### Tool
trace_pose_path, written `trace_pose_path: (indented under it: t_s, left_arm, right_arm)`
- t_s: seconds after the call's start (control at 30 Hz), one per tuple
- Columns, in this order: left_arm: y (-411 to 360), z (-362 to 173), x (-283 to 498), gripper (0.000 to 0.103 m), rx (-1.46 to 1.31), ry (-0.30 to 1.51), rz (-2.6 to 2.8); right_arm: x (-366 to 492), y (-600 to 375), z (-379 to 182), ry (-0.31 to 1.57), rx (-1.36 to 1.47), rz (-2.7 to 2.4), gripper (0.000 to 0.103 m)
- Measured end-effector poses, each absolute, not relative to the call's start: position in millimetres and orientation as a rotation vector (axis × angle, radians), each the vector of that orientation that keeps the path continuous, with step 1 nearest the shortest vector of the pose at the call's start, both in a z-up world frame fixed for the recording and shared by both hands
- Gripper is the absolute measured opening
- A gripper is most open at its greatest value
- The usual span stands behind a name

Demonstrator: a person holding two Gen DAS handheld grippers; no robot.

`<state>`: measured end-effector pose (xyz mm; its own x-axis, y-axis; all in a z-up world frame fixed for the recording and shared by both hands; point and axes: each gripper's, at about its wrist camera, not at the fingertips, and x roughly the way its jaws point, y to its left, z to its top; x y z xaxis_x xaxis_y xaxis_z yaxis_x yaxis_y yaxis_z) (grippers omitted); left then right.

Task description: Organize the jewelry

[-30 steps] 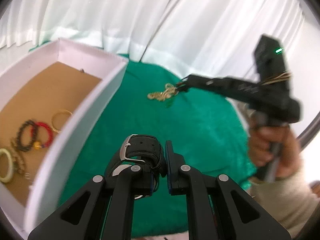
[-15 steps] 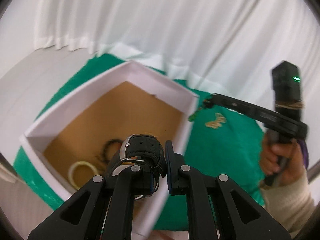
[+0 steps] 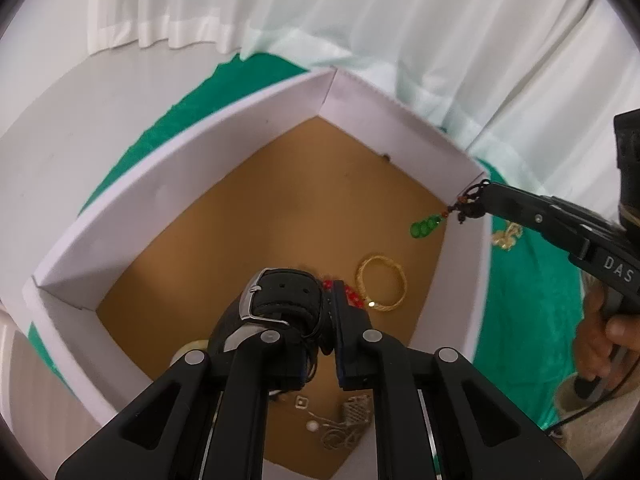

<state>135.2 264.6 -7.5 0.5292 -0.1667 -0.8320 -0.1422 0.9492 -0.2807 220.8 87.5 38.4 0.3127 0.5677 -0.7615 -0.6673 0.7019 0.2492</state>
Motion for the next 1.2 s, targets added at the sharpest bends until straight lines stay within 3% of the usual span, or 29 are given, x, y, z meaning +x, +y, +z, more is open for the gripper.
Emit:
trace_pose_path:
  t_s: [0.2, 0.27, 0.3, 0.33, 0.37, 0.4, 0.43, 0.63, 0.87, 1.2]
  left_arm:
    - [266, -18, 158, 0.016, -0.285, 1.024, 0.047]
    - [264, -22, 167, 0.045, -0.262, 1.035, 0.048]
    - [262, -23, 170, 0.069, -0.249, 1.038, 0.054]
    - [260, -21, 168, 0.081, -0.236, 1.022, 0.069]
    - [258, -19, 165, 0.083, -0.223, 1.007, 0.08]
    - [254, -15, 159, 0.083, -0.207, 0.993, 0.084]
    - [252, -13, 155, 0.084, -0.206, 0.988, 0.077]
    - [215, 13, 117, 0.087, -0.157, 0.93, 0.027]
    - [116, 36, 68, 0.099, -0.075, 0.859, -0.166]
    - [-14, -48, 96, 0.099, -0.019, 0.982, -0.373]
  right_arm:
    - [235, 87, 28, 0.943, -0.116, 0.765, 0.011]
    - [242, 87, 27, 0.917, -0.108, 0.756, 0.012]
    - [245, 86, 26, 0.919, -0.106, 0.745, 0.014]
    - [248, 83, 25, 0.94, -0.102, 0.724, 0.03]
    - [250, 78, 26, 0.948, -0.088, 0.712, 0.043]
    - [249, 71, 28, 0.94, -0.069, 0.699, 0.065]
    - [247, 61, 32, 0.918, -0.055, 0.679, 0.068]
    - [226, -1, 29, 0.896, -0.037, 0.584, 0.068]
    - [165, -97, -46, 0.923, -0.126, 0.386, 0.07]
    - [122, -248, -113, 0.967, -0.046, 0.081, 0.071]
